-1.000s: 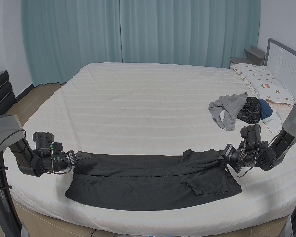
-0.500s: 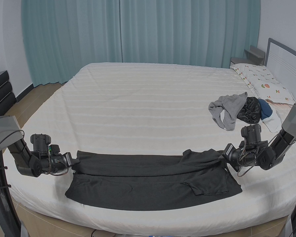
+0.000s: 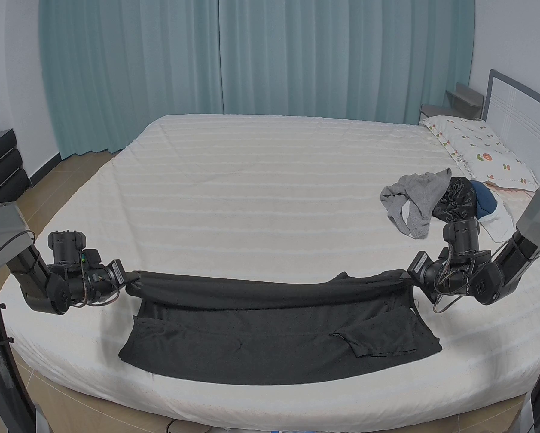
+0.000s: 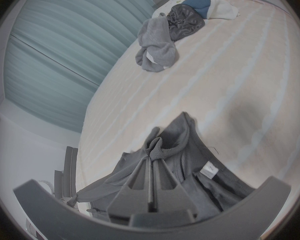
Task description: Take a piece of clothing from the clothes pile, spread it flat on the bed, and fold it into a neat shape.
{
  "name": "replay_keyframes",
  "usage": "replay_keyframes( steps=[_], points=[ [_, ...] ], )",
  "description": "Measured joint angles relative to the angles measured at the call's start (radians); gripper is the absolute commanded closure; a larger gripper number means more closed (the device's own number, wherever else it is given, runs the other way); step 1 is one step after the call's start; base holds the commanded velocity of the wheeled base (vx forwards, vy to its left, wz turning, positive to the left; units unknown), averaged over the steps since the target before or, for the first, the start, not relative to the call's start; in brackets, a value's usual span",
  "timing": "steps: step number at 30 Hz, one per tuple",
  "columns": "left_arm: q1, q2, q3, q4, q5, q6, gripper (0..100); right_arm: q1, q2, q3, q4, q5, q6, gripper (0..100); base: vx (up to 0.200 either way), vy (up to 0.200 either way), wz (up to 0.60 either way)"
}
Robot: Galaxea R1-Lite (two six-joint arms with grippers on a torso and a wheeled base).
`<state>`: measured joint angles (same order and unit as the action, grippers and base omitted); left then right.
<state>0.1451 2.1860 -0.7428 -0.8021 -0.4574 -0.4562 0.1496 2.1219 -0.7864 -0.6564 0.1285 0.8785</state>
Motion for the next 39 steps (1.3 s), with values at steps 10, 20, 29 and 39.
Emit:
replay_keyframes(
  steps=[10,20,29,39],
  points=[
    [-0.026,0.000,-0.172,-0.009,0.124,-0.254,100,-0.012,0.025,-0.145,-0.013,-0.027,0.000,100,0.000,0.000,0.00],
    [-0.039,0.034,-0.179,-0.149,0.149,-0.274,100,-0.016,0.091,-0.219,-0.119,-0.052,-0.004,100,0.000,0.000,0.00],
    [-0.044,0.038,-0.124,-0.162,0.152,-0.270,100,-0.019,0.099,-0.186,-0.116,-0.052,-0.013,100,0.000,0.000,0.00],
    [-0.040,-0.006,0.034,-0.157,0.138,-0.127,100,-0.029,0.037,0.003,-0.110,-0.005,-0.098,100,0.000,0.000,0.00]
  ],
)
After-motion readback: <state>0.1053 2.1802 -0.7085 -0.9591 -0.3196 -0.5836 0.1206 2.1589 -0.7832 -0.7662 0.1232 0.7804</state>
